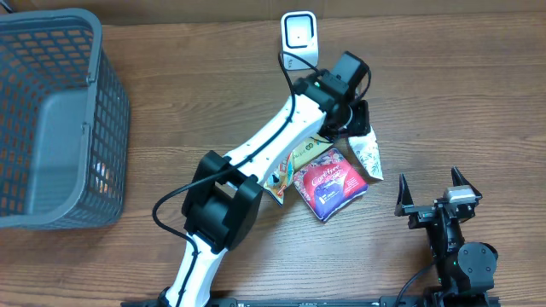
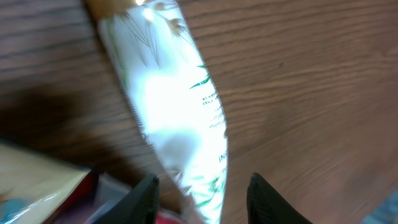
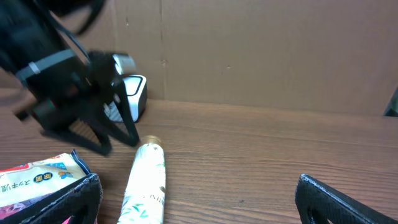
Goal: Scan the item barcode
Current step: 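Present the bottle to the scanner and set it on table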
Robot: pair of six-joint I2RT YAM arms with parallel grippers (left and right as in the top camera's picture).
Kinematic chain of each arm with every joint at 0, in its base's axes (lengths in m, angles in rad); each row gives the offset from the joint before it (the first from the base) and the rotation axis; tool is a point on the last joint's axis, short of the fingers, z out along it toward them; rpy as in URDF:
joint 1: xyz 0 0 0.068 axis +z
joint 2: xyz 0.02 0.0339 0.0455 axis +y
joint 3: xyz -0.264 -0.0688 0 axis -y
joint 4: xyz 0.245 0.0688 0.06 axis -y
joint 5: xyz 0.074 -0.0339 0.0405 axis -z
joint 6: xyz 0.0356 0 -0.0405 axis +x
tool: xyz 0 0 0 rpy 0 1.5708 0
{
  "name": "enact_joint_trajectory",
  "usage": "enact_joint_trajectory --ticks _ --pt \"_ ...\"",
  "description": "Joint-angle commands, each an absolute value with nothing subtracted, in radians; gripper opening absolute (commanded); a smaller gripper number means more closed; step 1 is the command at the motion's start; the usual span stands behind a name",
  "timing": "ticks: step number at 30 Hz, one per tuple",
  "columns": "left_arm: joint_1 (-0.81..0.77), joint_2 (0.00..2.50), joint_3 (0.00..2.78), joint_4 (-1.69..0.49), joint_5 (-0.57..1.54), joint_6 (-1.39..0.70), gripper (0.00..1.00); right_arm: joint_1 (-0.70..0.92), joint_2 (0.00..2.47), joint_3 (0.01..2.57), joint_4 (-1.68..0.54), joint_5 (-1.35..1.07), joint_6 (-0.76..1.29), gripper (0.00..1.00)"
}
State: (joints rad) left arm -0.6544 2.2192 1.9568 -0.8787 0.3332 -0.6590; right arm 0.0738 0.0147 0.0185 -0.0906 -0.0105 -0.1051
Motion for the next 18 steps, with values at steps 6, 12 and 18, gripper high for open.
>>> enact_joint_trajectory --ticks 6,12,18 --pt "-0.54 1.974 2.273 -1.153 0.356 -0.319 0.62 0.078 0.003 0.009 -0.084 -0.004 -0.105 1.0" --pt "-0.358 1.782 2.383 -1.362 0.228 -0.342 0.97 0.078 0.003 0.009 -0.084 -0.004 -0.105 1.0" --pt "-0.012 1.638 2.383 -1.491 0.236 -0.357 1.0 0.078 0.003 0.009 -0.084 -0.004 -0.105 1.0"
